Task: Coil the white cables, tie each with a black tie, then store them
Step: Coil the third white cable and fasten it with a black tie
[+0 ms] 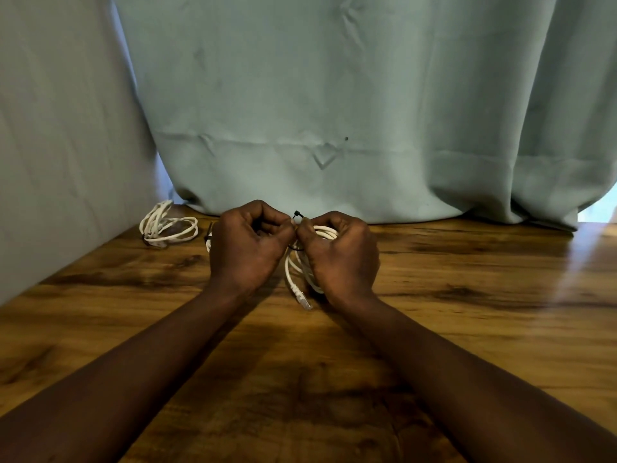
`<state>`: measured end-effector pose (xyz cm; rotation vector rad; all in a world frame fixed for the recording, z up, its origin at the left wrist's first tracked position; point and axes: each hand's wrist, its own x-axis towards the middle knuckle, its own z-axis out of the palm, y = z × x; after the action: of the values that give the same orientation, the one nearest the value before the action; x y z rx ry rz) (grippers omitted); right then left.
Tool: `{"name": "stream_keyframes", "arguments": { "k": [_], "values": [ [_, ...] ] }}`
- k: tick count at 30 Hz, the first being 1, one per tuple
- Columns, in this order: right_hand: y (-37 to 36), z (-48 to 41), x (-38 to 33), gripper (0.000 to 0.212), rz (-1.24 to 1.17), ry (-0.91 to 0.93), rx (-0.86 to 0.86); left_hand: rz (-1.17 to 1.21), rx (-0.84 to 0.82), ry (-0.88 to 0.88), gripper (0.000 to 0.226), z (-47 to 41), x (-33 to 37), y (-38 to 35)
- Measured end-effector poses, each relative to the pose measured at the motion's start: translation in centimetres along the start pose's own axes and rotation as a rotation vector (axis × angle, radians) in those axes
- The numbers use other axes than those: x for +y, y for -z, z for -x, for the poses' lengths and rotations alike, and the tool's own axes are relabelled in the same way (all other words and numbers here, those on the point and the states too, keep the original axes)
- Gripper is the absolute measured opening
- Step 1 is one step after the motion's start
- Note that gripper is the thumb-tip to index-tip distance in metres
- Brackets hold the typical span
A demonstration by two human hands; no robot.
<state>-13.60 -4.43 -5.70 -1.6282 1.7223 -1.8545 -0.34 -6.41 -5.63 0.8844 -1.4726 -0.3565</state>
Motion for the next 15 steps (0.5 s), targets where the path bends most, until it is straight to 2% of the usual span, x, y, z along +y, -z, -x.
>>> {"name": "stream_keyframes", "arguments": {
  "k": [8,11,15],
  "values": [
    [0.22,0.13,-0.36,0.022,0.155,0.178,0.000,0.015,0.022,0.007,0.013,-0.31,-0.18,0.04],
    [0.28,-0.05,-0.12,0.021,0.242,0.319,0.012,0.014,0.011,0.009,0.010,-0.32,-0.25,0.03],
    [0.25,-0.58,0.20,0.017,0.402,0.533,0.134,0.051,-0.025,0.028,0.005,-0.44,-0.16,0.25]
  ]
}}
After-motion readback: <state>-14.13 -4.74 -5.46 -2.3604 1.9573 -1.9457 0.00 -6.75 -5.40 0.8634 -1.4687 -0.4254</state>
